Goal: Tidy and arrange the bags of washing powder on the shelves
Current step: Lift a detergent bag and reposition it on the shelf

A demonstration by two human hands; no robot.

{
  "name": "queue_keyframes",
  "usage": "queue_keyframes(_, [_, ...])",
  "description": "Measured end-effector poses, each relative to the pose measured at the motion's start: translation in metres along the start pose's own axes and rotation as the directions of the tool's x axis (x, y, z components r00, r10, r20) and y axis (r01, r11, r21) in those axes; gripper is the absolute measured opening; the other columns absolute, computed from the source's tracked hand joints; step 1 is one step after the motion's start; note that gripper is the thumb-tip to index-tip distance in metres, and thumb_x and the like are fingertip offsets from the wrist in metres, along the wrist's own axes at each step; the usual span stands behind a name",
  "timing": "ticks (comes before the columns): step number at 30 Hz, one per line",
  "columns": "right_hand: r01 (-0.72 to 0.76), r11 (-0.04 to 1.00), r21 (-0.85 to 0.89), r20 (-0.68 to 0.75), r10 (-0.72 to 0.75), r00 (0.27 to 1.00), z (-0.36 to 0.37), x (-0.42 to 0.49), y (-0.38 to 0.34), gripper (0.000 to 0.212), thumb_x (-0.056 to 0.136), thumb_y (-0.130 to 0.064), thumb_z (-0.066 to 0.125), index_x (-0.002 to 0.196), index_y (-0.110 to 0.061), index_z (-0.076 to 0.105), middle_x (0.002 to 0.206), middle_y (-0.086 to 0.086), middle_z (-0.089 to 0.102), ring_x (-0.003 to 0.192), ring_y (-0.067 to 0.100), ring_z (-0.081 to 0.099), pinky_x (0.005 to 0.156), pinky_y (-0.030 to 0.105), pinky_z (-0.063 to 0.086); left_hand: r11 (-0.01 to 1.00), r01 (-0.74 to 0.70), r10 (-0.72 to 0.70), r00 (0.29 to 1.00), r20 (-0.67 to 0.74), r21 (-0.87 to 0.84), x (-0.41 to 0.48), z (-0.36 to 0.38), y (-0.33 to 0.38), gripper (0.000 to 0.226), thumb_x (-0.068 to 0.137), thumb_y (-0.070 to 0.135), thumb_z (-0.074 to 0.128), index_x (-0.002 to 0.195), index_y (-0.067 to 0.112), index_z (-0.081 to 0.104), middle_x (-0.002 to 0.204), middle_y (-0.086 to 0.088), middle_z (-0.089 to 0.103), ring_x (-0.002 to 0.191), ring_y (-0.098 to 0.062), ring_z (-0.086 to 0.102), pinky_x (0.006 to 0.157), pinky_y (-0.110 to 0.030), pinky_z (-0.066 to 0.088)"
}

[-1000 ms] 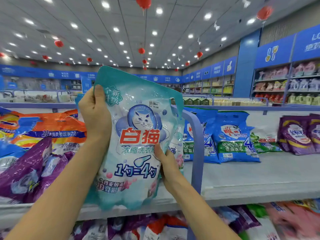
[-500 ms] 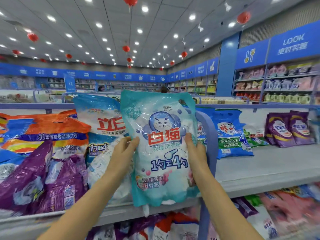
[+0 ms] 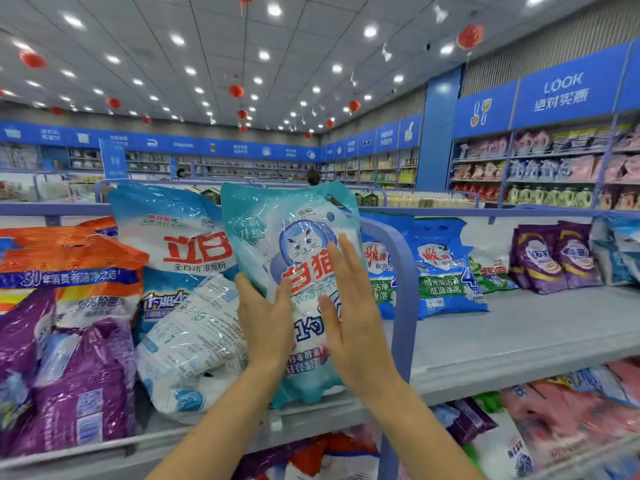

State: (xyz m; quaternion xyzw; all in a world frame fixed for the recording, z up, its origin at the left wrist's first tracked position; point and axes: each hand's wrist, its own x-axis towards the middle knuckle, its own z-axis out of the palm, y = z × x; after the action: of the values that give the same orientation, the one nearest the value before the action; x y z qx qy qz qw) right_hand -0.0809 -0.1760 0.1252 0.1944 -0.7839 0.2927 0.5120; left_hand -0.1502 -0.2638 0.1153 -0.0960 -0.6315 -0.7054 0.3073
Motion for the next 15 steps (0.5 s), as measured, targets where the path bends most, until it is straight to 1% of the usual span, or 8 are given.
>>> queue_keyframes(2, [0.103,0.995,0.001,-0.210,-0.100,0.973,-0.029,-0.002,0.006,0.039,0.095,-0.013,0.044,0.134,-0.020,0.043,0.138,-0.005,0.044,0.131,0.008,0.039,0.107,0.017,0.030,1.000,0.000,0.000,1.000,0.019,0.031,0.002,-0.001,-0.005,0.025,0.089,0.023,0.064,0.105,0.018,0.044,0.089,0.014,0.058,0.080,-0.007,0.060,0.065,-0.028,0.046])
queue_keyframes(5, [-0.157,0.987,0.015,-0.476,0.145,0.867,-0.078,0.022,0.046,0.016,0.093,-0.015,0.046,0.105,-0.018,0.055,0.103,0.000,0.061,0.097,0.004,0.057,0.085,0.011,0.041,0.991,-0.047,0.033,0.994,0.108,0.125,0.002,-0.002,-0.010,0.029,0.091,0.028,0.060,0.111,0.018,0.042,0.092,0.014,0.059,0.084,-0.010,0.061,0.066,-0.029,0.044])
queue_keyframes(6, [-0.301,0.952,0.050,-0.427,0.292,0.856,-0.088,0.032,0.064,0.013,0.093,-0.013,0.048,0.101,-0.016,0.057,0.098,0.003,0.063,0.092,0.009,0.059,0.079,0.012,0.043,0.986,-0.059,0.036,0.989,0.142,0.159,0.002,-0.001,-0.010,0.036,0.091,0.029,0.061,0.117,0.017,0.040,0.096,0.011,0.059,0.087,-0.014,0.060,0.072,-0.030,0.044])
queue_keyframes(8, [-0.554,0.832,0.016,-0.096,0.553,0.828,-0.090,0.051,0.091,0.013,0.093,-0.010,0.051,0.101,-0.008,0.061,0.097,0.006,0.066,0.088,0.016,0.060,0.076,0.022,0.045,0.981,-0.052,0.020,0.986,0.168,0.189,0.004,0.001,-0.010,0.044,0.090,0.028,0.062,0.124,0.017,0.036,0.102,0.003,0.059,0.093,-0.019,0.059,0.082,-0.035,0.046])
queue_keyframes(10, [-0.667,0.745,-0.006,0.212,0.653,0.727,-0.073,0.064,0.103,0.020,0.096,-0.011,0.049,0.111,-0.004,0.059,0.099,0.003,0.064,0.087,0.013,0.059,0.077,0.032,0.044,0.983,-0.030,0.000,0.987,0.163,0.180,0.004,0.003,-0.007,0.040,0.091,0.026,0.061,0.122,0.019,0.036,0.101,0.000,0.062,0.092,-0.022,0.061,0.084,-0.041,0.049])
queue_keyframes(12, [-0.757,0.649,0.068,0.270,0.719,0.640,-0.051,0.068,0.108,0.038,0.100,-0.005,0.037,0.134,0.010,0.036,0.131,0.018,0.050,0.118,0.028,0.049,0.097,0.038,0.039,0.984,-0.024,-0.003,0.989,0.148,0.176,0.003,0.006,-0.005,0.037,0.091,0.024,0.060,0.119,0.020,0.036,0.099,0.000,0.061,0.091,-0.022,0.062,0.082,-0.042,0.050])
queue_keyframes(14, [-0.663,0.745,-0.070,0.276,0.653,0.705,-0.047,0.056,0.115,0.047,0.100,0.001,0.026,0.138,0.017,0.004,0.151,0.027,0.019,0.140,0.033,0.022,0.112,0.026,0.015,0.982,-0.030,0.006,0.991,0.131,0.188,0.004,0.010,-0.005,0.034,0.092,0.023,0.060,0.116,0.020,0.036,0.096,0.001,0.058,0.091,-0.023,0.060,0.079,-0.038,0.047])
queue_keyframes(15, [-0.619,0.774,-0.135,0.295,0.627,0.721,-0.049,0.059,0.115,0.047,0.099,0.003,0.023,0.136,0.017,-0.002,0.152,0.027,0.013,0.142,0.032,0.016,0.108,0.016,0.013,0.980,-0.032,0.008,0.992,0.124,0.195,0.003,0.012,-0.005,0.034,0.092,0.023,0.059,0.115,0.021,0.035,0.096,0.001,0.057,0.092,-0.024,0.059,0.079,-0.037,0.046])
